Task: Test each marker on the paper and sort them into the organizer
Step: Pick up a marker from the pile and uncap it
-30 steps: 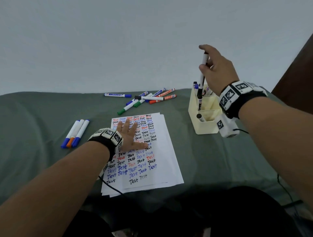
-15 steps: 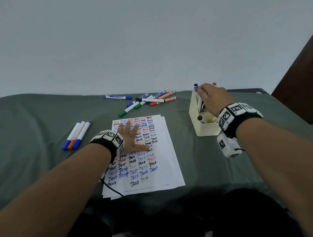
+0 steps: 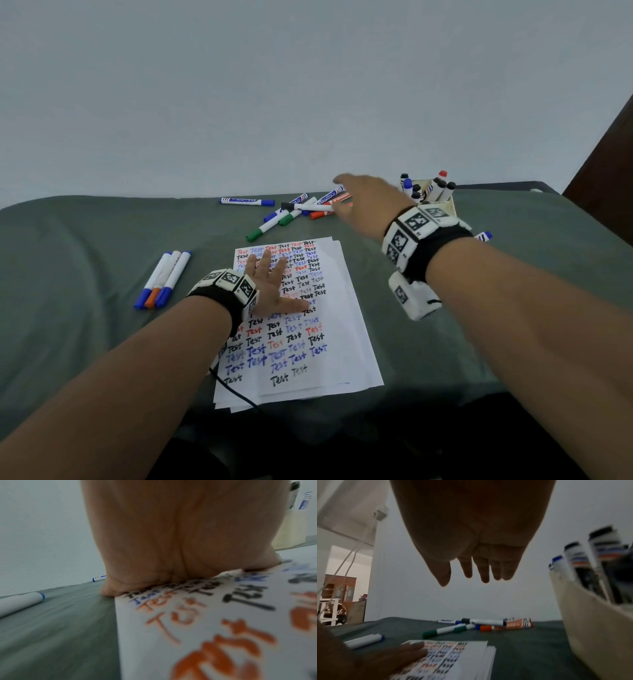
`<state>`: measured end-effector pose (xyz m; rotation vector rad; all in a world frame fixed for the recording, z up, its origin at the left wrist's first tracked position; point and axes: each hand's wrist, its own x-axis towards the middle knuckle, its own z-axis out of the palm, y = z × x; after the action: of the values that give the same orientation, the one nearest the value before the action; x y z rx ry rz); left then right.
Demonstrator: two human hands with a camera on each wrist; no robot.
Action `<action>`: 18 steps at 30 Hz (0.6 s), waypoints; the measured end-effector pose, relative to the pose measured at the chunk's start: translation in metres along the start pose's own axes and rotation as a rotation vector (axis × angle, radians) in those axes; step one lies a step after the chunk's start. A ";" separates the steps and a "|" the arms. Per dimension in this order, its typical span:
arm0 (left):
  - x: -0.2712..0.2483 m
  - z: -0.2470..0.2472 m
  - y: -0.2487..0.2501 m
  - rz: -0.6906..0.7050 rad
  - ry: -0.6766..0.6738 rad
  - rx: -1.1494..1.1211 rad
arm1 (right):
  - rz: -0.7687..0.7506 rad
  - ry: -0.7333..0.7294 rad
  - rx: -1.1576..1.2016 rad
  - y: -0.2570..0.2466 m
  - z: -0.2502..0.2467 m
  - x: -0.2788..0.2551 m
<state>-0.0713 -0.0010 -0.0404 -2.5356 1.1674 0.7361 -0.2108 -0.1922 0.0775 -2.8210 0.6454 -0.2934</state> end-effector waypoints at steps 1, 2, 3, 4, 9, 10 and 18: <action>0.000 0.000 0.000 0.000 0.003 0.001 | -0.004 -0.079 -0.008 -0.006 0.010 0.001; 0.001 0.000 0.000 0.000 0.005 0.002 | 0.003 -0.148 -0.019 -0.011 0.019 0.001; 0.001 0.001 0.000 0.001 0.009 0.004 | 0.020 -0.204 -0.040 -0.014 0.029 0.001; 0.001 0.001 0.000 0.002 0.013 0.008 | 0.044 -0.253 -0.075 -0.015 0.039 0.000; 0.003 0.000 -0.001 0.000 -0.006 0.032 | 0.203 -0.428 -0.216 0.001 0.080 -0.005; 0.003 -0.001 -0.001 -0.003 -0.012 0.037 | 0.230 -0.446 -0.209 0.007 0.087 -0.005; 0.007 -0.014 -0.003 -0.038 -0.103 0.084 | 0.297 -0.416 -0.121 0.033 0.124 -0.005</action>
<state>-0.0604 -0.0099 -0.0324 -2.4145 1.0904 0.7813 -0.1983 -0.1961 -0.0501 -2.7131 0.9856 0.3861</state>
